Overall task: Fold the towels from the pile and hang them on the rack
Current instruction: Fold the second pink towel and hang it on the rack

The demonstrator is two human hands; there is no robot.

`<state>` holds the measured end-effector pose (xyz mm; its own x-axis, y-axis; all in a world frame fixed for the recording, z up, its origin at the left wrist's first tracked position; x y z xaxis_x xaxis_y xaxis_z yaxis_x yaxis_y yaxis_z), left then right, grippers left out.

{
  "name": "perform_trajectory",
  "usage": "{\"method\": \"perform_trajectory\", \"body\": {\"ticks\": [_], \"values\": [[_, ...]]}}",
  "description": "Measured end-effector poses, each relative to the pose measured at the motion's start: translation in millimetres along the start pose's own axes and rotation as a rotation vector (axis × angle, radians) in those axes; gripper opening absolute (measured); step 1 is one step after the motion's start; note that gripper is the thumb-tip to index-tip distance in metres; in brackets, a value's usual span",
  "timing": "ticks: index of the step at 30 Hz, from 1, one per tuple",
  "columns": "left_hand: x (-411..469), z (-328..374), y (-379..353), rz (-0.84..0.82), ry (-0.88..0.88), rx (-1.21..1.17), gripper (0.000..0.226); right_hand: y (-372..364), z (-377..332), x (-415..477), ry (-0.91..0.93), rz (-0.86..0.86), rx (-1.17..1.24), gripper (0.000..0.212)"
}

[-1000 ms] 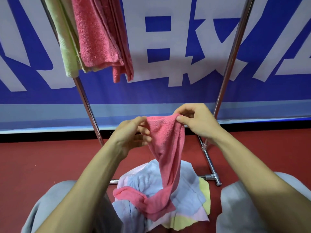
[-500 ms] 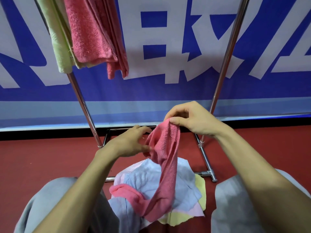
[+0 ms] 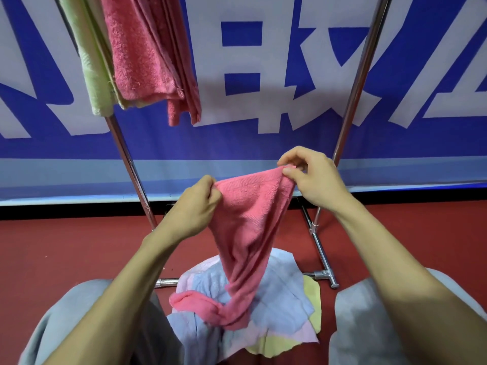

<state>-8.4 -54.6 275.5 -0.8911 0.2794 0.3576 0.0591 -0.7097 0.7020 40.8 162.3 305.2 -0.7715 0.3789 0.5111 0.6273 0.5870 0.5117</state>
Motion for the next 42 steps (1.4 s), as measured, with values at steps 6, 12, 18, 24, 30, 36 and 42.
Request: {"method": "perform_trajectory", "body": {"ticks": [6,12,18,24,30,36,42], "values": [[-2,2,12,-0.052,-0.094,-0.137,0.024,6,3,2,0.091,-0.039,-0.215,0.011],[-1,1,20,0.024,-0.098,0.010,0.025,3,4,2,0.113,-0.068,-0.269,0.007],[2,-4,22,0.073,-0.082,-0.044,0.005,-5,7,-1,0.081,-0.095,-0.304,0.004],[4,-10,27,0.162,-0.092,0.018,0.008,-10,8,-3,0.016,-0.185,-0.220,0.008],[3,-5,29,0.209,-0.082,-0.047,0.017,-5,5,2,-0.034,-0.026,-0.110,0.012],[4,-6,33,0.327,0.011,-0.216,0.015,3,2,4,-0.018,0.075,-0.104,0.013],[7,-9,41,0.428,0.044,-0.256,0.009,0,-9,-4,0.060,0.057,-0.134,0.015]]}}
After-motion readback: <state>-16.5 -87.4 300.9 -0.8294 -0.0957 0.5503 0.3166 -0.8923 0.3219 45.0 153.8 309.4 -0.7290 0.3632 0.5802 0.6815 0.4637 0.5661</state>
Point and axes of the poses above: each hand's wrist, its own x-axis towards the middle knuckle, its own y-axis out of the back of the hand, z = x × y, the point moved 5 cm from there along x, towards the middle knuckle, and after that the axes turned 13 degrees about z, right-handed, at the moved point
